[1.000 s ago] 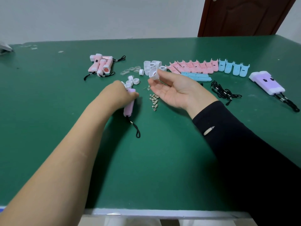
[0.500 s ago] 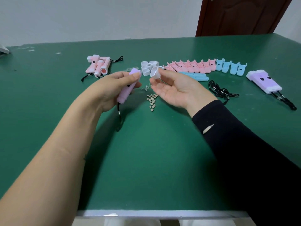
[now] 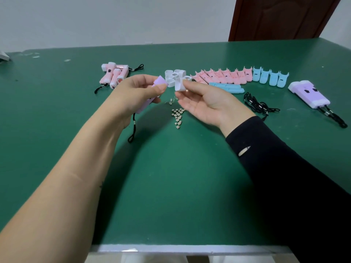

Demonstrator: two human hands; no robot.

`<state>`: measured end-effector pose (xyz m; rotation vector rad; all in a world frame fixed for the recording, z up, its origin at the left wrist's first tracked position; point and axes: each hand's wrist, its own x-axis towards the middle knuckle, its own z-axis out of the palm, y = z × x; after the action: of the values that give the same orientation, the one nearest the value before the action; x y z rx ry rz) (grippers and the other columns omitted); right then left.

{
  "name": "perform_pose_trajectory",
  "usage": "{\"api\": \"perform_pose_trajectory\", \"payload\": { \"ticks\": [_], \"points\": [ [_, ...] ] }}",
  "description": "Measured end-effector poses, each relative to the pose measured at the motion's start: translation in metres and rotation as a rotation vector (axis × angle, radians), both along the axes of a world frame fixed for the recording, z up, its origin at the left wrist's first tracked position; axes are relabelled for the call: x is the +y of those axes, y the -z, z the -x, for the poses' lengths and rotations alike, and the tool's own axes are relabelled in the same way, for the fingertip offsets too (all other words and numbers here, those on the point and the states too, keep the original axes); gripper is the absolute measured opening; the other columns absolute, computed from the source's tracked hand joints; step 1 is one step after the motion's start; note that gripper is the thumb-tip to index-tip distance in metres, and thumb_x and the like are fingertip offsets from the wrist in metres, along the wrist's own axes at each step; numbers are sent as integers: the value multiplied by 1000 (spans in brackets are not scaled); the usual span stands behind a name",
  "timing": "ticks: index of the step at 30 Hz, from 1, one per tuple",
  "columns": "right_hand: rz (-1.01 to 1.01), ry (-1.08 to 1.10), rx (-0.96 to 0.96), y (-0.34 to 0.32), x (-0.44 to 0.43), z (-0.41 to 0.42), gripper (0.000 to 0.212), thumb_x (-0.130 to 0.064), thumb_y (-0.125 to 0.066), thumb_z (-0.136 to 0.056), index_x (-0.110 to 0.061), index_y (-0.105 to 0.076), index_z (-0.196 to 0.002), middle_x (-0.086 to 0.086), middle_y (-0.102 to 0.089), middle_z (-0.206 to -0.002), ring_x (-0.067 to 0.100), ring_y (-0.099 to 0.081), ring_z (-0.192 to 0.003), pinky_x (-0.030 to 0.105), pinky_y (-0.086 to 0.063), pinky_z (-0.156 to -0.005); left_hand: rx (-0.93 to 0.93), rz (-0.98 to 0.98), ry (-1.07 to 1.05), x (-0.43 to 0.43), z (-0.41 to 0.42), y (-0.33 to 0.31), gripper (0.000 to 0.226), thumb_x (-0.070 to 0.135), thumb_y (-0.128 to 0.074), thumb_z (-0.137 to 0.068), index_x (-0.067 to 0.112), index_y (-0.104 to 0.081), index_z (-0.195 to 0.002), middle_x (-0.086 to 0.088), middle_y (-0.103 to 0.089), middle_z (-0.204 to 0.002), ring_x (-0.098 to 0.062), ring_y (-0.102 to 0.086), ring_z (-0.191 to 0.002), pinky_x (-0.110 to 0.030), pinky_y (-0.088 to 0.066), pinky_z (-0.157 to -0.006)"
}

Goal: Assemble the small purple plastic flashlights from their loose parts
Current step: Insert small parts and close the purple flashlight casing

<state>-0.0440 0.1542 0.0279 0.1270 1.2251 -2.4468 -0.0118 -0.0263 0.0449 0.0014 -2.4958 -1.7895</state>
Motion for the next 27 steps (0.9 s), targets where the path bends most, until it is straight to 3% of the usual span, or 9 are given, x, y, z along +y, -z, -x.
{"api": "perform_pose_trajectory", "payload": {
  "ticks": [2,5,10,14,20,27],
  "points": [
    [-24,-3,22,-1,-1,0,1,-6,-65,-89,-6,-65,-88,8,-71,-72,17,-71,-67,29,-59,-69,33,0,5,1,0,0,7,30,-73,-86,28,-70,-91,12,-68,-76,2,-63,-64,-16,-37,-51],
    [-40,0,33,-1,-3,-1,2,-7,-64,-89,-7,-65,-90,7,-71,-74,16,-71,-66,27,-59,-68,59,-62,35,3,-1,-1,9,21,-75,-83,26,-72,-91,11,-72,-73,-1,-63,-61,-9,-46,-58],
    [-43,-8,66,-3,-2,-3,4,-8,-64,-90,-9,-66,-92,5,-72,-79,14,-71,-69,25,-59,-67,77,7,29,5,1,2,10,23,-76,-83,29,-72,-91,14,-72,-72,0,-64,-61,-9,-45,-55],
    [-109,-41,168,-4,-2,-4,11,-6,-62,-90,-13,-66,-96,3,-71,-89,12,-69,-78,22,-56,-76,102,43,41,6,0,2,11,23,-77,-83,30,-71,-89,16,-72,-71,1,-63,-60,-9,-44,-52],
    [-199,-63,243,-5,-1,-6,14,-7,-63,-90,-16,-67,-100,-2,-73,-85,9,-67,-81,21,-53,-82,109,78,61,6,-2,1,11,25,-77,-82,30,-72,-89,15,-72,-70,2,-63,-61,-9,-43,-51],
    [-258,-54,294,-2,1,-6,14,-10,-67,-87,-17,-68,-100,-2,-74,-88,8,-68,-83,20,-55,-79,72,86,14,7,-1,1,16,25,-81,-79,24,-68,-88,12,-72,-68,0,-65,-60,-10,-43,-48]
  ]
}}
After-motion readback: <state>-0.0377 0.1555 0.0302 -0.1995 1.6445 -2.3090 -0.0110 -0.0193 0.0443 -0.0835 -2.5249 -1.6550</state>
